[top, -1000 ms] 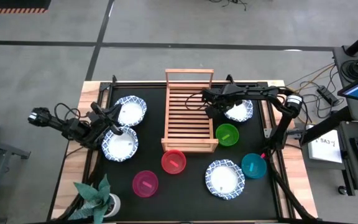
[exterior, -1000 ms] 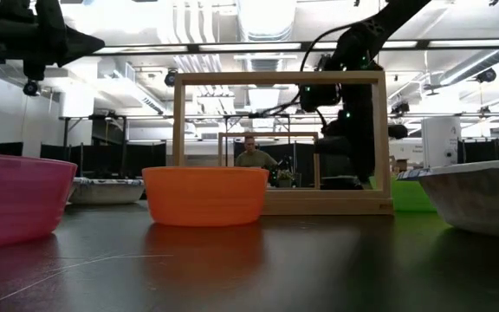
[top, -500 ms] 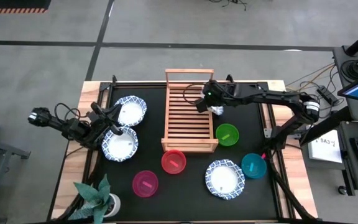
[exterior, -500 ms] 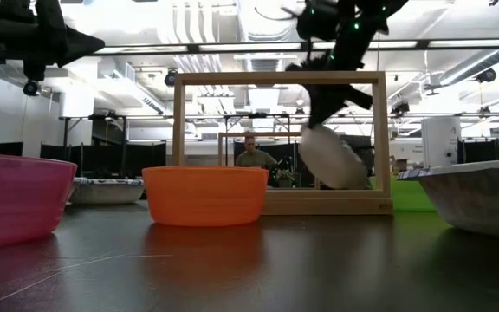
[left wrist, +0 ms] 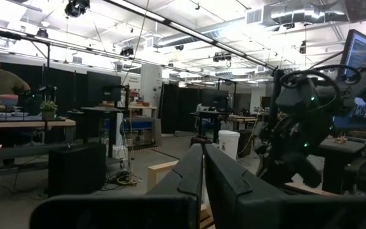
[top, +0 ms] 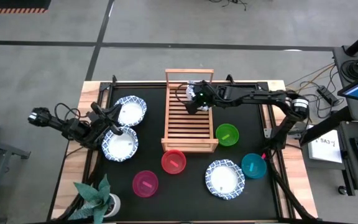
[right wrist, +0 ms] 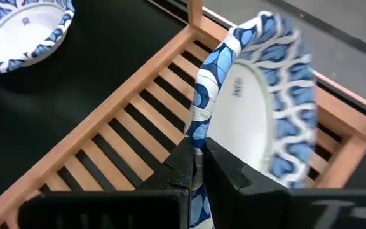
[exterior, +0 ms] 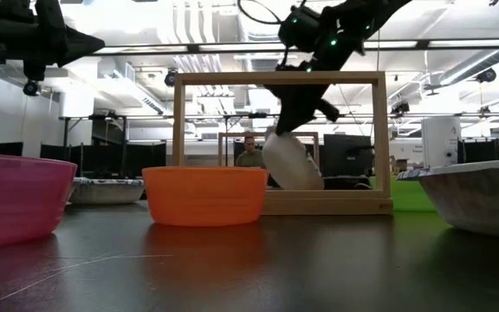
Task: Place and stack bowls onto a shelf
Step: Put the top right white bowl on the shelf, then stack the top left white bowl on top of the white bowl on the shelf
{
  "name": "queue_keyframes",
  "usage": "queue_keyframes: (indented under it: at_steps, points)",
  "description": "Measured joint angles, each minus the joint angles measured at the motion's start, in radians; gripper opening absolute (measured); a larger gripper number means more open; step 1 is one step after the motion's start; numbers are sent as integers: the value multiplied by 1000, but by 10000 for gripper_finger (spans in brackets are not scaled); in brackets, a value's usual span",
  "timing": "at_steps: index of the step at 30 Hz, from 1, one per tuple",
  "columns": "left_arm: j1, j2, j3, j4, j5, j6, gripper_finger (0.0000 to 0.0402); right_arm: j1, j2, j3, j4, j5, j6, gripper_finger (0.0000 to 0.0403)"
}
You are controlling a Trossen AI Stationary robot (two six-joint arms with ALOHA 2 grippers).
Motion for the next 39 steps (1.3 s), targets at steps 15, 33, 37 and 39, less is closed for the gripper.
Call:
queue_keyframes:
  at_steps: [15,33,37,39]
  points:
    - [0,0,0,0,0,0,0,-1,203,163,-4,4,-11,112]
    - [0,2,0,-114,33,-223,0,139,-38,77,-39,29,-188,169]
    - [0,6,0,-217,85,-384,0,217,-161,-46,18,34,-217,169]
    - [0,12,0,-261,109,-471,0,252,-217,-122,68,34,-224,169]
